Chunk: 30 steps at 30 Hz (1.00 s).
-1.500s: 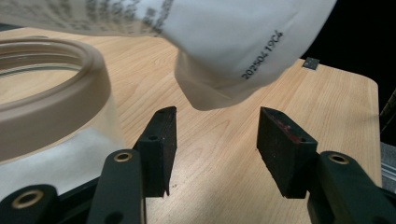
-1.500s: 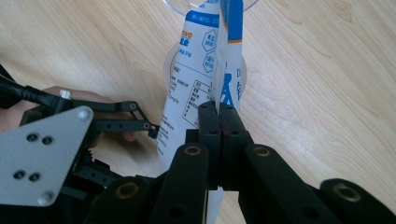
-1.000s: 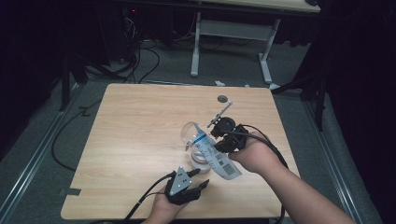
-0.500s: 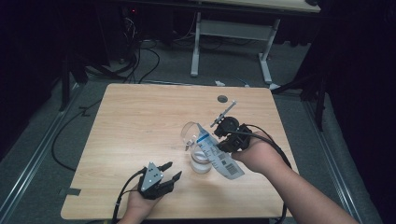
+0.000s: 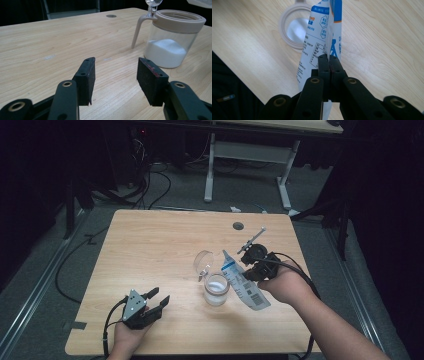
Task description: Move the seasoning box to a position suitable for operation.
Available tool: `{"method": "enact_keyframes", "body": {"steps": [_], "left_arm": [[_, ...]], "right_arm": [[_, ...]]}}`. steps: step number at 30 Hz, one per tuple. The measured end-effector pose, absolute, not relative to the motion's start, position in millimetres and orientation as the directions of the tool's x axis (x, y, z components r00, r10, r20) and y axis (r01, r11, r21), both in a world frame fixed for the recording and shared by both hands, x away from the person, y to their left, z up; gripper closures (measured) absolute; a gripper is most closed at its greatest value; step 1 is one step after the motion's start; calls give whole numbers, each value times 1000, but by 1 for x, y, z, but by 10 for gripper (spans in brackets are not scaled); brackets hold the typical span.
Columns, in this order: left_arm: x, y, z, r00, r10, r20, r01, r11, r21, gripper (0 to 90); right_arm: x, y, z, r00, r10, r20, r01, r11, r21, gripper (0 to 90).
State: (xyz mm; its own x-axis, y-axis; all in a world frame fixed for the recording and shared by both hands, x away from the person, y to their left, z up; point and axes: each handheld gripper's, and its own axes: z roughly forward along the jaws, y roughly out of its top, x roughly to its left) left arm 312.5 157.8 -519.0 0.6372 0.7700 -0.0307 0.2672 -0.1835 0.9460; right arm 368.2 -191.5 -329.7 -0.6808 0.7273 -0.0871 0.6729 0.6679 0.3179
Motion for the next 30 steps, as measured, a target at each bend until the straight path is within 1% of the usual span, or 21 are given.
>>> {"method": "enact_keyframes", "body": {"steps": [6,15,20,30], "left_arm": [[314,162,-519,632,773,-50,279,-167,946,494],[317,166,-522,627,777,-65,296,-160,942,491],[317,168,-522,622,779,-77,302,-147,942,491],[317,169,-523,626,775,-88,309,-144,940,490]], "right_arm": [[378,-205,-340,-656,749,-91,697,648,308,900],[393,-230,-360,-595,800,-80,750,588,302,900],[397,-240,-367,-569,819,-66,772,560,301,900],[406,-256,-378,-527,847,-77,798,524,298,900]]}}
